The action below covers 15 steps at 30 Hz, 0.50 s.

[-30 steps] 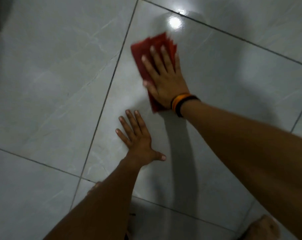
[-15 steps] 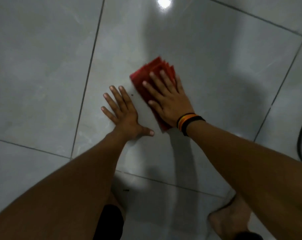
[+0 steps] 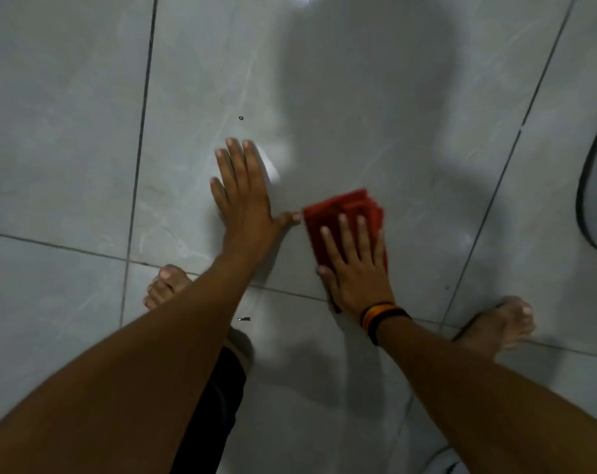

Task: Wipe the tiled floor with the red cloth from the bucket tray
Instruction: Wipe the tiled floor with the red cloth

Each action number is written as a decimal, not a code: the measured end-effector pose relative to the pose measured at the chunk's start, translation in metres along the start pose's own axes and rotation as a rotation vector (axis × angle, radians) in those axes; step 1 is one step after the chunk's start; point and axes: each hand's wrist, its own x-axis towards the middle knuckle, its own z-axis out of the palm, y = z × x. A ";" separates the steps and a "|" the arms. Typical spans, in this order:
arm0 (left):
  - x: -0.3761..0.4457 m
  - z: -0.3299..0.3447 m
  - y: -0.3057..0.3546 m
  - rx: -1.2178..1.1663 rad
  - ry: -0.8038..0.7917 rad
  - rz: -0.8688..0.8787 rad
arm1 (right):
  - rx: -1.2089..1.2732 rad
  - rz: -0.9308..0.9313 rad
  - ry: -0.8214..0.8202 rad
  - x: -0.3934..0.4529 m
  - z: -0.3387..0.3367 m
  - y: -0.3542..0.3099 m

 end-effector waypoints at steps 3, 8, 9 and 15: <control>-0.037 0.012 0.001 -0.069 0.051 -0.079 | -0.038 -0.133 0.010 0.057 -0.032 -0.004; -0.076 -0.003 -0.011 -0.053 -0.045 -0.142 | 0.161 0.477 0.050 0.085 -0.075 -0.005; -0.078 -0.008 -0.010 -0.050 -0.056 -0.133 | 0.208 0.575 0.010 0.078 -0.081 -0.001; -0.062 -0.034 -0.003 -0.057 -0.054 -0.091 | 0.201 0.547 0.064 0.058 -0.122 0.037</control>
